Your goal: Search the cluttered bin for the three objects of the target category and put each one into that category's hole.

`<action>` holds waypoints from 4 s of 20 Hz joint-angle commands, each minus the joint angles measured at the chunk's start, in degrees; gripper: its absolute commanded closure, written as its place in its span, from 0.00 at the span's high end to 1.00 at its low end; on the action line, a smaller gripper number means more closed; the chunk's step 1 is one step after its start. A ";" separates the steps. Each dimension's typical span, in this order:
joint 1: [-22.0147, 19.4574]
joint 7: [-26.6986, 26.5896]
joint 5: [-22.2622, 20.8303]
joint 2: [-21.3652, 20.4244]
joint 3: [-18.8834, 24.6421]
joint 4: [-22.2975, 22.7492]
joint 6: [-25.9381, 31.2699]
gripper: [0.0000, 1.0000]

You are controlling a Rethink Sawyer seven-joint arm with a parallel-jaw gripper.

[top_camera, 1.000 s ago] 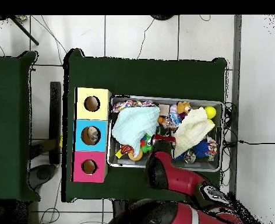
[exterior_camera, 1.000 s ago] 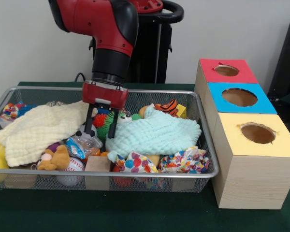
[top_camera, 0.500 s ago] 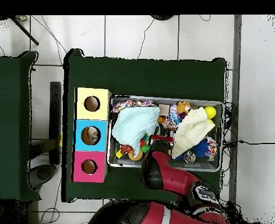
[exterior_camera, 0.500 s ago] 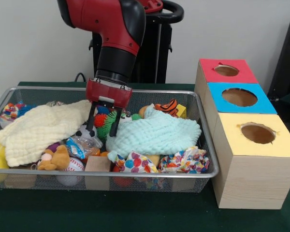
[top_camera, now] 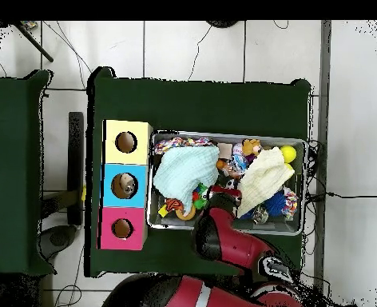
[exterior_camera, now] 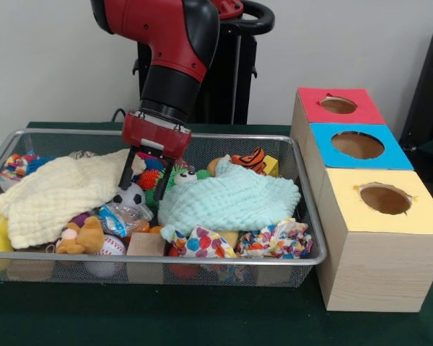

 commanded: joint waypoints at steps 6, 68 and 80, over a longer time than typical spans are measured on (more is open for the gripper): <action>0.41 8.75 2.21 2.76 0.87 -6.25 0.36 1.00; 10.16 2.53 -6.48 6.40 -5.70 -15.39 3.36 1.00; 11.05 5.53 -1.14 8.15 -8.64 -14.32 0.57 1.00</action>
